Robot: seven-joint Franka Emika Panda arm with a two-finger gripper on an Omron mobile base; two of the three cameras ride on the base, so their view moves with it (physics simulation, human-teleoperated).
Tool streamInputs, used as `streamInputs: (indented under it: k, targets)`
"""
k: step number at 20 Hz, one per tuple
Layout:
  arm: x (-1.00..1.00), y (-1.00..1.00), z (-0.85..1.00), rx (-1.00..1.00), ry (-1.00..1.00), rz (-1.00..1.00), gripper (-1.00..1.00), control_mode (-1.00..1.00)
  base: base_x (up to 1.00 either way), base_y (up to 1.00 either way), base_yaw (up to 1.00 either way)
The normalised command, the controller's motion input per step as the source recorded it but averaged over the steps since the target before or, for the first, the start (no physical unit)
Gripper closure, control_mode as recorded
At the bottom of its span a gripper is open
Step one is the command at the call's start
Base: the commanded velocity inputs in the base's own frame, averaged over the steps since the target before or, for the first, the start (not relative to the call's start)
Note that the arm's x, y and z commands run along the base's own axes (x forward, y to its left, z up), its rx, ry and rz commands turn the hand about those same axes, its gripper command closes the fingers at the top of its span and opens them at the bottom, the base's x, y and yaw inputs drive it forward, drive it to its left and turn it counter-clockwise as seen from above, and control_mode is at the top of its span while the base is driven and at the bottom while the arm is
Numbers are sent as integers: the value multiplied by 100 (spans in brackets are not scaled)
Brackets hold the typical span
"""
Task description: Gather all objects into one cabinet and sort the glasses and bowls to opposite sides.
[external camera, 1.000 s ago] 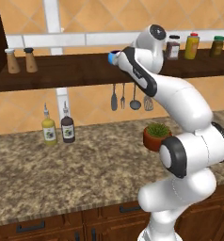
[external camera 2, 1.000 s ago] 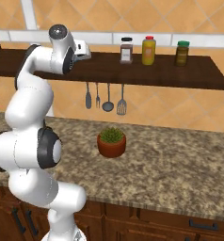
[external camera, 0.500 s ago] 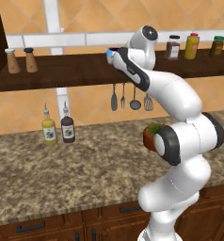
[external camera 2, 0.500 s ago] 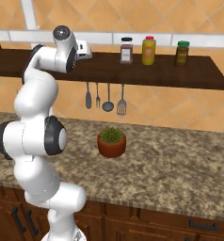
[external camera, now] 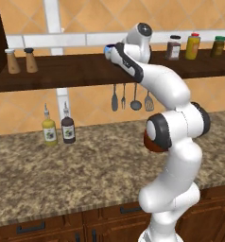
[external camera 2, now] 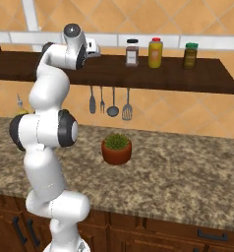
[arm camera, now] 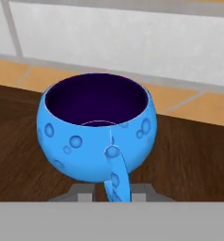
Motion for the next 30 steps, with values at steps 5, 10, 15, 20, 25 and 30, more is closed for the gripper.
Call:
streamInputs:
  k: [5,10,15,20,25,30]
  targets:
    - [13,0,16,0,-6,0,100,-100,0,0,0]
    - [-67,0,35,0,-13,0,100,-100,0,0,0]
    - [-97,0,5,0,-10,0,100,-100,0,0,0]
    - [-100,0,0,0,-6,0,100,-100,0,0,0]
    - [-100,0,0,3,-4,-3,100,-100,0,0,0]
    - [-100,-3,7,6,-1,-5,100,-100,0,0,0]
